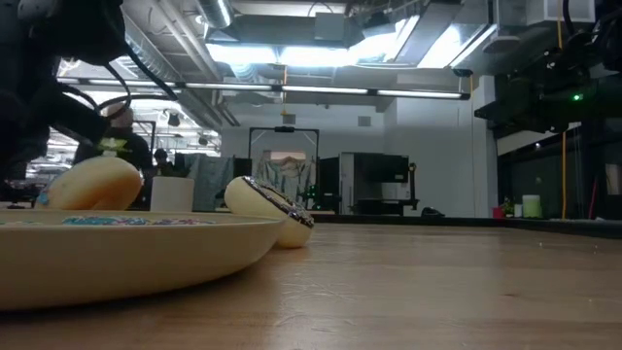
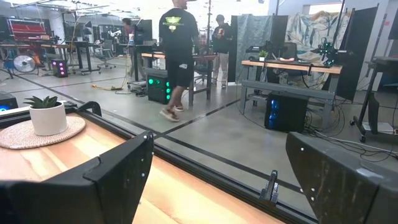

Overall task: Pick & Place donuts
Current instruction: Put the small pink donut on the gray plate

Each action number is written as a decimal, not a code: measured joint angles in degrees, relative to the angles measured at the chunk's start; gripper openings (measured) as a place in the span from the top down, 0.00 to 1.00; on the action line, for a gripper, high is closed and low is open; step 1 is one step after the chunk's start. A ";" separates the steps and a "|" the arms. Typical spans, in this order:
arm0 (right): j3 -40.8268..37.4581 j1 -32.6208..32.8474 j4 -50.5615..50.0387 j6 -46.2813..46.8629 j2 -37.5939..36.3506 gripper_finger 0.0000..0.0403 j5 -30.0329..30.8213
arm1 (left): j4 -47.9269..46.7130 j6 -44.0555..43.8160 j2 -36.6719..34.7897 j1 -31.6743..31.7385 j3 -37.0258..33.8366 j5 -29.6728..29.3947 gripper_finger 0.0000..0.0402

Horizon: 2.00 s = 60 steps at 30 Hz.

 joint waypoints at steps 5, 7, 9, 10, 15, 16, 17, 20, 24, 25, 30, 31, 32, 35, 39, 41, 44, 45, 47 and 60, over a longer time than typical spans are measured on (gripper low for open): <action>-0.02 0.00 0.01 0.00 0.00 0.09 0.00 | -3.34 3.97 0.00 0.00 2.97 0.02 0.94; -0.01 -0.01 0.01 0.00 0.00 0.09 0.00 | -4.73 5.64 0.00 0.00 4.74 0.26 0.95; -0.01 0.00 0.01 0.00 0.01 0.09 0.00 | -6.00 7.63 0.00 0.00 6.58 1.25 0.94; -0.02 -0.02 0.01 0.00 0.00 0.09 0.00 | -6.61 8.51 0.00 0.00 7.56 1.76 0.94; -0.02 0.00 0.00 0.00 0.00 0.09 0.00 | -9.64 11.85 0.00 -0.51 12.62 4.12 0.94; -0.01 0.00 0.01 0.00 0.00 0.09 0.00 | -10.53 12.31 0.00 -0.81 13.69 4.49 0.95; -0.02 -0.02 0.01 0.00 0.00 0.09 0.00 | -11.49 12.59 0.00 -1.17 14.76 4.79 0.95; -0.02 0.00 0.01 0.00 0.00 0.09 0.00 | -14.84 13.47 0.00 -2.39 18.05 5.35 0.95; 0.00 -0.02 0.00 0.00 0.00 0.09 0.00 | -19.65 13.87 0.00 -4.36 22.45 5.35 0.95; 0.00 0.00 0.01 0.00 0.00 0.09 0.00 | -21.06 13.89 0.00 -4.90 23.63 5.35 0.95; 0.00 -0.02 0.00 0.00 0.02 0.09 0.00 | -27.12 13.89 0.02 -7.88 29.52 5.04 0.95; -0.02 -0.01 0.01 0.00 0.01 0.09 0.00 | -28.25 13.87 0.02 -8.47 30.70 4.76 0.95; -0.02 -0.02 0.01 0.00 0.01 0.09 0.00 | -29.68 13.87 0.02 -9.04 31.98 4.32 0.95; -0.02 -0.01 0.01 0.00 0.00 0.09 0.00 | -33.25 13.41 0.04 -10.97 35.63 2.78 0.95; -0.02 0.00 0.01 0.00 0.00 0.09 0.00 | -37.16 11.56 0.07 -13.81 40.04 2.27 0.95; -0.02 0.00 0.01 0.00 0.00 0.09 0.00 | -38.75 10.17 0.33 -15.38 42.31 2.29 0.95; 0.00 -0.02 0.01 0.00 0.01 0.09 0.00 | -39.60 8.28 1.17 -17.73 45.73 2.60 0.95; -0.02 -0.01 -0.01 0.00 0.01 0.09 0.00 | -39.49 7.69 1.45 -18.52 46.87 2.94 0.95; 0.00 -0.02 -0.01 0.00 0.00 0.09 -0.02 | -39.69 6.49 2.38 -19.98 49.47 3.01 0.95; 0.00 0.00 0.01 0.00 0.02 0.09 0.00 | -39.58 3.82 11.00 -23.03 64.96 5.50 0.95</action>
